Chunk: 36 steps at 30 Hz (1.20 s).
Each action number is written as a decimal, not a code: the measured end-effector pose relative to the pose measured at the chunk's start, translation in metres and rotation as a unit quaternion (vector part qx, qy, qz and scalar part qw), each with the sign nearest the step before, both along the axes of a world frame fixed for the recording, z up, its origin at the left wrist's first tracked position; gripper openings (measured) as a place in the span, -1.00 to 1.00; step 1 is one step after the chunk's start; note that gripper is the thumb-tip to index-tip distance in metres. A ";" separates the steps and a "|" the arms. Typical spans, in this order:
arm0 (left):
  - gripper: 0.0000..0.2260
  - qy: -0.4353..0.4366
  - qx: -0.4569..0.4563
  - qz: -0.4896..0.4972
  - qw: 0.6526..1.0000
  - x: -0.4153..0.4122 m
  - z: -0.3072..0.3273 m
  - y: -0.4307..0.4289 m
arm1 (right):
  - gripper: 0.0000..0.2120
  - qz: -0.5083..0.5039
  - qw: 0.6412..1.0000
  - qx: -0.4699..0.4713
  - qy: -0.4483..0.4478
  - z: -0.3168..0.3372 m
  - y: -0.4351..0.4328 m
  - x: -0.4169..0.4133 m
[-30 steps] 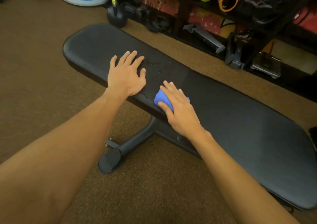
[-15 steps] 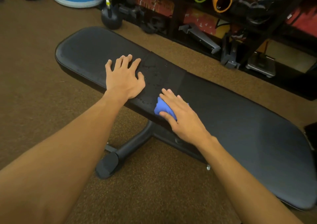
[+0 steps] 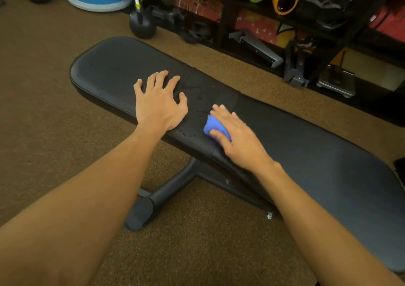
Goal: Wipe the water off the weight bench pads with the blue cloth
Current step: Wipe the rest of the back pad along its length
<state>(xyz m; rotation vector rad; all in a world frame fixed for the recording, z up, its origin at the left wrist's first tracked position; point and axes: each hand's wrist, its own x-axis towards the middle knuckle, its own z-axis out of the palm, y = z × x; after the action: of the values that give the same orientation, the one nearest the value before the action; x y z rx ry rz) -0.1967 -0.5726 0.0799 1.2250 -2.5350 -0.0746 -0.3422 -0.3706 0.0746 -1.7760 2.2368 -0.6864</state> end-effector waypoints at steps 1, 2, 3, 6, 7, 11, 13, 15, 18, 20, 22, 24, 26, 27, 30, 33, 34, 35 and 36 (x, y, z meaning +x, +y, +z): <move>-0.43 -0.002 0.002 0.000 1.000 0.000 0.000 0.000 | -0.45 -0.039 0.999 0.002 -0.016 0.001 -0.012 -0.011; -0.43 -0.005 0.003 -0.001 1.000 0.000 0.000 0.000 | -0.45 -0.080 0.996 0.006 -0.033 0.003 -0.025 -0.021; -0.43 -0.008 0.003 -0.002 1.000 -0.001 0.000 0.001 | -0.45 -0.115 0.992 0.011 -0.041 0.005 -0.035 -0.028; -0.43 -0.015 -0.001 0.003 1.000 -0.001 0.000 0.000 | -0.45 -0.148 0.988 0.019 -0.043 0.005 -0.048 -0.019; -0.43 -0.016 -0.001 0.003 1.000 -0.001 0.000 0.000 | -0.45 -0.131 0.990 0.012 -0.041 0.006 -0.042 -0.011; -0.44 -0.010 -0.005 0.004 1.000 -0.002 -0.001 0.000 | -0.44 -0.068 0.998 0.003 -0.014 -0.002 -0.014 -0.003; -0.44 -0.009 -0.004 0.004 1.000 -0.002 -0.001 0.000 | -0.45 -0.103 0.994 0.002 -0.021 -0.003 -0.032 -0.020; -0.44 -0.006 -0.003 0.003 1.000 -0.001 0.000 0.000 | -0.46 -0.157 0.987 0.014 -0.037 0.002 -0.057 -0.038; -0.43 -0.006 -0.005 0.004 1.000 -0.001 0.000 0.000 | -0.48 -0.191 0.980 0.016 -0.045 0.009 -0.075 -0.041; -0.43 -0.004 -0.008 0.007 1.000 -0.001 -0.001 -0.001 | -0.47 -0.178 0.982 0.014 -0.052 0.011 -0.064 -0.027; -0.43 -0.001 -0.010 0.007 1.000 -0.002 -0.002 0.000 | -0.47 -0.146 0.989 0.010 -0.036 0.006 -0.042 -0.012; -0.44 0.000 -0.012 0.010 1.000 -0.003 -0.002 0.000 | -0.46 -0.126 0.992 0.004 -0.028 0.000 -0.033 -0.013; -0.44 0.000 -0.012 0.009 1.000 -0.002 -0.002 0.000 | -0.47 -0.155 0.987 0.003 -0.039 0.001 -0.048 -0.030; -0.44 0.001 -0.012 0.008 1.000 -0.002 -0.002 0.000 | -0.47 -0.184 0.982 0.007 -0.049 0.002 -0.061 -0.040; -0.45 0.008 -0.014 0.006 1.000 -0.001 -0.002 0.001 | -0.54 -0.261 0.961 0.015 -0.095 0.009 -0.097 -0.060; -0.45 0.007 -0.018 0.013 1.000 -0.002 -0.003 -0.001 | -0.54 -0.213 0.974 0.004 -0.072 0.011 -0.097 -0.049; -0.45 0.007 -0.017 0.013 1.000 -0.002 -0.003 -0.001 | -0.51 -0.173 0.983 0.003 -0.057 0.010 -0.088 -0.047; -0.45 0.008 -0.016 0.013 1.000 -0.002 -0.003 0.000 | -0.50 -0.142 0.989 0.003 -0.050 0.009 -0.078 -0.048; -0.45 0.010 -0.017 0.014 1.000 -0.002 -0.003 0.000 | -0.50 -0.130 0.990 0.004 -0.053 0.007 -0.072 -0.052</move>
<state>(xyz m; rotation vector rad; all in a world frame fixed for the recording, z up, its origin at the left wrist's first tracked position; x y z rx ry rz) -0.1989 -0.5726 0.0767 1.2406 -2.4908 -0.0383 -0.3945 -0.4424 0.0815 -1.4211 2.4161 -0.7979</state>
